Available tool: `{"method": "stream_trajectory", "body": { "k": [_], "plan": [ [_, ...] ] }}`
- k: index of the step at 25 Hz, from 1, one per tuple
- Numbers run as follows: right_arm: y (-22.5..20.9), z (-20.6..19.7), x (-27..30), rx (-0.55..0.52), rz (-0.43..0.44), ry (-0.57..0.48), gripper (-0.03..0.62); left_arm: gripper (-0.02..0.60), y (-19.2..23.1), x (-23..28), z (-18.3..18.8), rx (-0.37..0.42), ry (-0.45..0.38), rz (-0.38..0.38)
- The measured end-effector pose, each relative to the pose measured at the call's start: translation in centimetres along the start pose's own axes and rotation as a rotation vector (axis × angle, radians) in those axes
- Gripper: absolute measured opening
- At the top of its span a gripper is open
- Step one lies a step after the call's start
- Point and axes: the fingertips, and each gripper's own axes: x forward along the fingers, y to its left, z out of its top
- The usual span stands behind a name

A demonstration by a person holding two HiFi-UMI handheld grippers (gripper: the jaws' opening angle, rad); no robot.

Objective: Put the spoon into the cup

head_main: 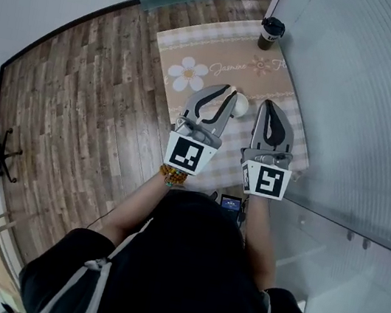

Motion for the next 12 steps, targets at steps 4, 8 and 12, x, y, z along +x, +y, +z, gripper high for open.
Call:
{"method": "stream_trajectory", "body": {
  "k": [4,8,12],
  "plan": [
    [0.3,-1.2,-0.5,0.003,0.008,0.024,0.009,0.064,-0.3,-0.4,-0.8,-0.010,0.012,0.005],
    [0.4,-1.8,-1.0,0.006,0.014,0.051,0.009,0.060,-0.2,-1.1,-1.0,-0.030,0.034,0.013],
    [0.5,-2.8,-1.2,0.009,0.021,0.075,0.009,0.052,0.0,-1.2,-1.7,-0.041,0.039,0.019]
  ]
}}
